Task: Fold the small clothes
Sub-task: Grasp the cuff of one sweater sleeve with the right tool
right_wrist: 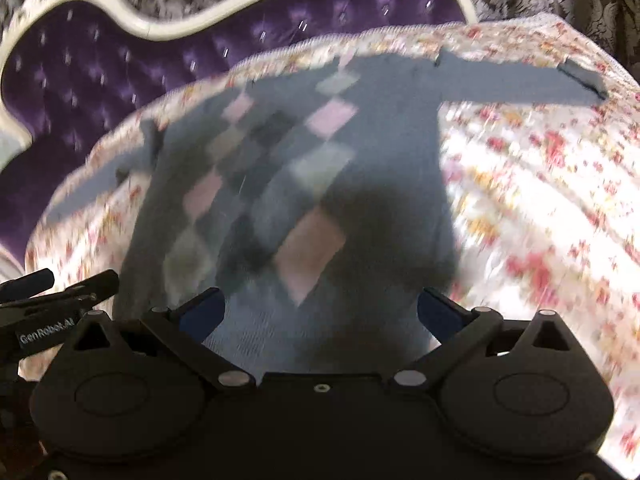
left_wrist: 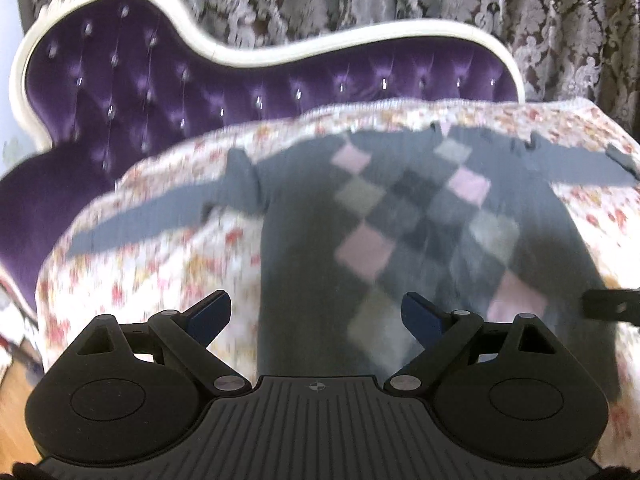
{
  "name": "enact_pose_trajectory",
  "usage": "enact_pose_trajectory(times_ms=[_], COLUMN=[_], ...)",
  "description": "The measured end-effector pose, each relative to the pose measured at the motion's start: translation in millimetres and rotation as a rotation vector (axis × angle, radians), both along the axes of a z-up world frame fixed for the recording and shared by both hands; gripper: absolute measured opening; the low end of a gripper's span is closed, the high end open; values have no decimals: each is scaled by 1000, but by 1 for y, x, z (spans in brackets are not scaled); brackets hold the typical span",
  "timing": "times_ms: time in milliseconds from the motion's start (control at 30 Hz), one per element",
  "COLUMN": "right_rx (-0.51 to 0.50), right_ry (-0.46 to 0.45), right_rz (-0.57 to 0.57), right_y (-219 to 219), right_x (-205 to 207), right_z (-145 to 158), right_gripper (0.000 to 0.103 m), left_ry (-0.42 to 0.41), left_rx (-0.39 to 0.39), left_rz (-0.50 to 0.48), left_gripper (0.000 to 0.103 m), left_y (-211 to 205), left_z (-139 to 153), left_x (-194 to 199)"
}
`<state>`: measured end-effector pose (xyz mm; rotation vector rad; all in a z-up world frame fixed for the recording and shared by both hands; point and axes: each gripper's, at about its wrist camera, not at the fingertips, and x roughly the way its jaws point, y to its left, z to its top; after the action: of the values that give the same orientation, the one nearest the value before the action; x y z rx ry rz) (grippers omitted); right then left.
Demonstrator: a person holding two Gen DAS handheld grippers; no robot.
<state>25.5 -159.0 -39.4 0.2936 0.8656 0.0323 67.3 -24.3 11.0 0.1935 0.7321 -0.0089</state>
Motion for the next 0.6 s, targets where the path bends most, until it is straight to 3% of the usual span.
enact_pose_trajectory(times_ms=[233, 600], right_rx=[69, -67], right_ry=[-78, -141], right_rz=[-60, -264], right_y=[-62, -173], right_x=[35, 111], right_z=[10, -5], right_gripper=[102, 102], left_ry=[-7, 47], left_rx=[-28, -59], left_rz=[-23, 29], left_gripper=[93, 93], left_y=[-16, -29], left_z=[-4, -51], left_x=[54, 143])
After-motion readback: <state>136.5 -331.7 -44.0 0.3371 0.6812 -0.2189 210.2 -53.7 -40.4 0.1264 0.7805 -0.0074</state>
